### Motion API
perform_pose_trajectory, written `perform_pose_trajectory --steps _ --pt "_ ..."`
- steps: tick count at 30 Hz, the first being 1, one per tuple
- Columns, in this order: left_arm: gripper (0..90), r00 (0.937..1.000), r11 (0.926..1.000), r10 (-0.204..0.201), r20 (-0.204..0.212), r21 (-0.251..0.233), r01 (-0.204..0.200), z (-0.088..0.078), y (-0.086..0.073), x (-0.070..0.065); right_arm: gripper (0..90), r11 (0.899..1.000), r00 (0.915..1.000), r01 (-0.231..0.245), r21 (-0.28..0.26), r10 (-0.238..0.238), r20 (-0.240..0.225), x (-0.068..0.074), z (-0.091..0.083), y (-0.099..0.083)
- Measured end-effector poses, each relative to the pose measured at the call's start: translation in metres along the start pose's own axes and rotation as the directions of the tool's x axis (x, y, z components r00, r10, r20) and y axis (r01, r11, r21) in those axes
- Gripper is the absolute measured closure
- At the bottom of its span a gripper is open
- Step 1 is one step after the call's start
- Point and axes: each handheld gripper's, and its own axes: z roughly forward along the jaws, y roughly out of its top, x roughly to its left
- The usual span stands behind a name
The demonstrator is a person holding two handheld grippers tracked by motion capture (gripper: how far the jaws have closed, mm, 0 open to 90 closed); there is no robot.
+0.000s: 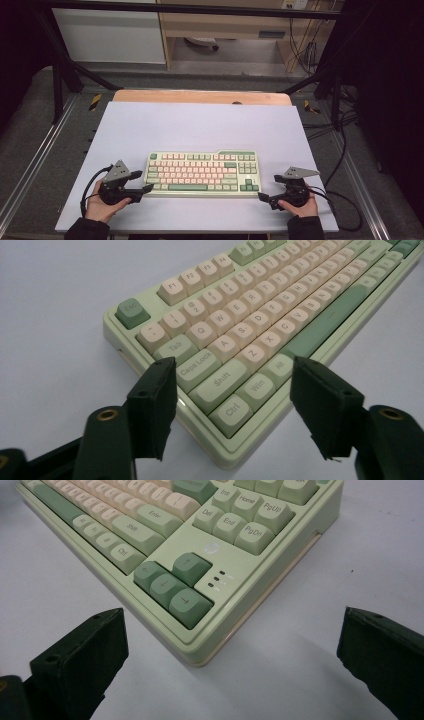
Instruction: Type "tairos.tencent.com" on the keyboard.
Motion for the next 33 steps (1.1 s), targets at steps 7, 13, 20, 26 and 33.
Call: perform_pose_trajectory --steps 7,13,20,26,33 --pt "49.7 1.0000 1.0000 -0.004 0.006 0.007 0.004 0.005 0.011 -0.005 0.5 1.000 1.0000 0.003 -0.001 -0.003 0.001 0.000 0.000 0.000" --pt "58.5 0.9997 0.9998 -0.020 0.012 -0.004 0.020 0.010 0.021 -0.008 0.5 1.000 1.0000 0.003 0.003 -0.003 0.001 0.000 0.000 0.000" --pt "65.6 0.9993 0.9996 -0.026 0.025 -0.005 0.027 0.019 0.030 -0.013 0.5 1.000 1.0000 0.002 0.004 -0.002 0.001 0.000 0.000 0.000" --pt "72.5 0.9993 0.9996 -0.027 0.026 -0.005 0.028 0.027 0.039 -0.017 0.5 1.000 1.0000 0.003 0.004 -0.003 0.000 0.000 0.001 0.000" --pt "79.4 0.9994 0.9997 -0.022 0.027 0.001 0.022 0.036 0.046 -0.021 0.5 1.000 1.0000 0.004 0.005 -0.004 0.000 0.000 0.001 0.000"
